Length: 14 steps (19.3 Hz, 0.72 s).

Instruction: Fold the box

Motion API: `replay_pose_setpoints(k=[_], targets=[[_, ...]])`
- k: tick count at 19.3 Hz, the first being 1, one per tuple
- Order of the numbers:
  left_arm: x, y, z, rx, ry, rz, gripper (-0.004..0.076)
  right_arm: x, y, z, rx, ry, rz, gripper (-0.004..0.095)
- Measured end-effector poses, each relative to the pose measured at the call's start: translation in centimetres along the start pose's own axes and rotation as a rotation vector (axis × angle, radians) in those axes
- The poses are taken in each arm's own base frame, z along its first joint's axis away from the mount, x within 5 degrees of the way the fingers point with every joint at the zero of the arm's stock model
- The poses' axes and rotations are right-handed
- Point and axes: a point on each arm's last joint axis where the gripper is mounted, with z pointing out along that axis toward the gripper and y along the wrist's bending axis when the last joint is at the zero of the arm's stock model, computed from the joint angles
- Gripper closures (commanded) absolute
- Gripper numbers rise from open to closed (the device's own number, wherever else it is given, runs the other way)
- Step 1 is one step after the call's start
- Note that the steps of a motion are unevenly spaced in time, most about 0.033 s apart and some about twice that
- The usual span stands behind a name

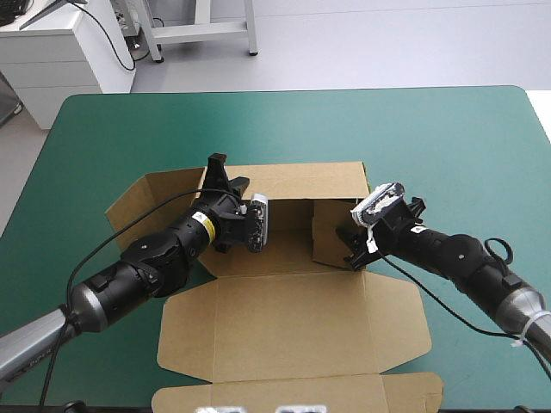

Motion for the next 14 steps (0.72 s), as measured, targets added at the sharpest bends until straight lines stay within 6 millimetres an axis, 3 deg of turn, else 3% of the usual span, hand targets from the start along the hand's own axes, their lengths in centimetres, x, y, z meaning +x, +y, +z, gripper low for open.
replay_pose_setpoints(k=[1,6,14], targets=[[0.00,0.00,0.00,0.000,0.000,0.000,0.0731,-0.03,-0.03,0.00,0.005,-0.002,0.009,0.0343],[0.10,0.00,-0.03,0.001,0.011,0.000,0.0731,0.13,0.12,0.01,-0.018,0.013,-0.001,0.0901],[0.18,-0.06,-0.02,0.004,0.019,0.000,0.0731,0.20,-0.09,-0.03,-0.010,0.024,0.051,0.0926]])
